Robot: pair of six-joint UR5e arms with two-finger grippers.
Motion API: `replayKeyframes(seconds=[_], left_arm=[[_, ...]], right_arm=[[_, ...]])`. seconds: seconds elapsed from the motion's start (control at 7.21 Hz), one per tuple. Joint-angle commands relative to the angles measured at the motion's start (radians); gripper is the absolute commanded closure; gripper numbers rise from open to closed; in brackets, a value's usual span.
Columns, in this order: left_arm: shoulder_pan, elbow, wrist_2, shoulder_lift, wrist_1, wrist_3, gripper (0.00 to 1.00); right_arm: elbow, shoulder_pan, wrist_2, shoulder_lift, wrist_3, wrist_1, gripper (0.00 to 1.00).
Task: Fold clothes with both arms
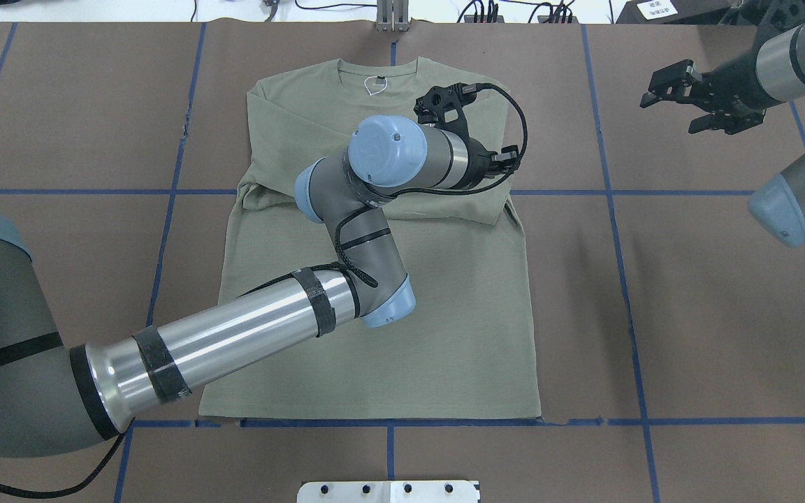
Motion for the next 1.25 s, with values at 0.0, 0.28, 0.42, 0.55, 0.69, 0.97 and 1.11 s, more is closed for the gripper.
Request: replayKeyframes(seconds=[0.0, 0.28, 0.42, 0.55, 0.69, 0.97, 1.11], left_arm=[[-0.002, -0.101, -0.03, 0.055, 0.052, -0.066, 0.16], [-0.014, -0.352, -0.135, 0.224, 0.19, -0.057, 0.18], [-0.021, -0.454, -0.14, 0.316, 0.192, -0.055, 0.21], [-0.027, -0.558, -0.174, 0.42, 0.192, -0.054, 0.21], [-0.034, -0.688, -0.207, 0.547, 0.19, -0.054, 0.21], [-0.041, -0.807, -0.256, 0.678, 0.19, -0.055, 0.21], [-0.051, -0.835, -0.284, 0.709, 0.192, -0.057, 0.21]], right_arm=[[0.013, -0.013, 0.001, 0.0, 0.029, -0.007, 0.0], [0.137, -0.126, -0.037, -0.096, 0.165, -0.007, 0.0], [0.235, -0.227, -0.133, -0.189, 0.17, -0.007, 0.0], [0.33, -0.352, -0.245, -0.26, 0.24, -0.007, 0.0], [0.392, -0.481, -0.343, -0.29, 0.347, -0.01, 0.0], [0.441, -0.853, -0.686, -0.311, 0.568, -0.048, 0.01], [0.487, -0.977, -0.781, -0.298, 0.66, -0.142, 0.02]])
